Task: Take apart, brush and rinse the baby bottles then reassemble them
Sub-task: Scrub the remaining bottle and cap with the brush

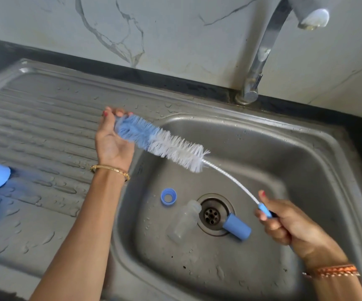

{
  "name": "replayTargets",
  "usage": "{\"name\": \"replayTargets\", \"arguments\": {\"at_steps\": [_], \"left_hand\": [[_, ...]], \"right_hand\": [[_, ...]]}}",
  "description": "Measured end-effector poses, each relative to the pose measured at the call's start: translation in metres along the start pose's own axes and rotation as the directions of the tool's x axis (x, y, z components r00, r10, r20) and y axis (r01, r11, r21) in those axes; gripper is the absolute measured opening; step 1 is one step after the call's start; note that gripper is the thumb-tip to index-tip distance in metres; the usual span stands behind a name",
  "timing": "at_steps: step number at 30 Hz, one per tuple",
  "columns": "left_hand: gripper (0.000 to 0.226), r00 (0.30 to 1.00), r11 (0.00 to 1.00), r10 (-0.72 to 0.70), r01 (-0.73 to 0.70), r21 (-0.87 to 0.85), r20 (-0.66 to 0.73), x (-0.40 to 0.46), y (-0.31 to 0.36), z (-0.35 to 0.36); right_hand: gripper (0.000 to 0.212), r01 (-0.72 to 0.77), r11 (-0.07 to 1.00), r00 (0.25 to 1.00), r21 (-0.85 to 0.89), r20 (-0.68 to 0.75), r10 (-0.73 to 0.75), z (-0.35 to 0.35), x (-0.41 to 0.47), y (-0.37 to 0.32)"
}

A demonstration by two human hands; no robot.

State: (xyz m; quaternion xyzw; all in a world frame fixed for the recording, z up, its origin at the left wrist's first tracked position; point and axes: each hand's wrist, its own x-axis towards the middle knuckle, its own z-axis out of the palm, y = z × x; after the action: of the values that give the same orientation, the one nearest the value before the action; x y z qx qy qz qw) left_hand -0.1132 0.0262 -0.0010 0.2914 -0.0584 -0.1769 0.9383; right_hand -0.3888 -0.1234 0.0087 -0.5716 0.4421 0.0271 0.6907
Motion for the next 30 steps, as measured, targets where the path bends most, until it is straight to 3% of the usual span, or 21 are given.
{"name": "replayTargets", "arguments": {"at_steps": [2, 4, 5, 6, 8, 9, 10, 11, 12, 14, 16, 18, 23, 26, 28, 30], "left_hand": [[0.026, 0.999, 0.999, 0.042, -0.041, 0.019, -0.026, 0.002, 0.003, -0.003], [0.026, 0.995, 0.995, 0.077, -0.073, 0.075, -0.059, 0.004, 0.002, -0.005], [0.025, 0.993, 0.991, 0.088, -0.079, 0.108, -0.08, 0.004, 0.0, -0.004], [0.025, 0.991, 0.988, 0.087, -0.072, 0.134, -0.106, 0.004, -0.003, -0.004], [0.027, 0.987, 0.992, 0.044, -0.024, 0.127, -0.155, 0.003, -0.007, -0.001], [0.029, 0.987, 0.994, 0.024, -0.006, 0.111, -0.159, 0.003, -0.009, 0.0], [0.031, 0.989, 0.995, 0.017, -0.001, 0.103, -0.148, 0.002, -0.009, 0.001], [0.033, 0.991, 0.995, 0.021, -0.007, 0.102, -0.132, 0.002, -0.008, 0.002], [0.034, 0.993, 0.994, 0.03, -0.017, 0.107, -0.118, 0.001, -0.007, 0.003], [0.036, 0.994, 0.994, 0.036, -0.026, 0.106, -0.099, 0.001, -0.002, 0.002], [0.039, 0.997, 0.997, 0.023, -0.017, 0.077, -0.077, 0.001, 0.003, 0.002], [0.041, 0.998, 0.999, -0.001, 0.003, 0.034, -0.055, 0.0, 0.005, 0.002], [0.037, 0.999, 0.982, -0.004, 0.012, -0.186, 0.046, -0.001, 0.009, 0.0], [0.025, 0.995, 0.966, 0.008, 0.018, -0.257, 0.098, -0.002, 0.01, -0.005], [0.031, 0.999, 0.982, -0.005, 0.014, -0.188, 0.047, -0.002, 0.006, -0.005], [0.036, 0.999, 0.995, -0.018, 0.014, -0.099, -0.04, -0.002, 0.002, -0.002]], "right_hand": [[0.041, 0.13, 0.989, 0.987, -0.072, -0.08, -0.136, 0.004, 0.003, 0.002], [0.033, 0.329, 0.91, 0.905, -0.251, -0.193, -0.38, 0.008, 0.005, 0.007], [0.028, 0.398, 0.793, 0.794, -0.461, -0.259, -0.549, 0.009, 0.008, 0.01], [0.022, 0.374, 0.646, 0.647, -0.666, -0.312, -0.696, 0.01, 0.011, 0.013], [0.027, 0.286, 0.464, 0.381, -0.838, -0.345, -0.858, 0.012, 0.011, 0.014], [0.032, 0.269, 0.445, 0.322, -0.854, -0.355, -0.878, 0.015, 0.009, 0.014], [0.035, 0.258, 0.487, 0.328, -0.835, -0.398, -0.857, 0.017, 0.006, 0.013], [0.035, 0.243, 0.572, 0.407, -0.784, -0.453, -0.793, 0.018, 0.005, 0.01], [0.035, 0.215, 0.658, 0.544, -0.722, -0.471, -0.694, 0.018, 0.004, 0.008], [0.043, 0.241, 0.829, 0.804, -0.504, -0.376, -0.462, 0.018, 0.002, 0.005], [0.05, 0.16, 0.965, 0.963, -0.208, -0.184, -0.199, 0.016, -0.001, 0.002], [0.05, 0.034, 0.998, 0.998, -0.061, -0.045, -0.037, 0.016, -0.004, -0.001], [0.046, -0.109, 0.99, 0.984, 0.093, 0.152, 0.094, 0.023, -0.01, -0.006], [0.04, -0.058, 0.997, 0.998, -0.043, 0.038, 0.059, 0.029, -0.004, -0.003], [0.035, 0.068, 0.981, 0.988, -0.18, -0.124, -0.091, 0.027, 0.003, 0.001], [0.03, 0.208, 0.94, 0.93, -0.272, -0.243, -0.276, 0.023, 0.007, 0.005]]}}
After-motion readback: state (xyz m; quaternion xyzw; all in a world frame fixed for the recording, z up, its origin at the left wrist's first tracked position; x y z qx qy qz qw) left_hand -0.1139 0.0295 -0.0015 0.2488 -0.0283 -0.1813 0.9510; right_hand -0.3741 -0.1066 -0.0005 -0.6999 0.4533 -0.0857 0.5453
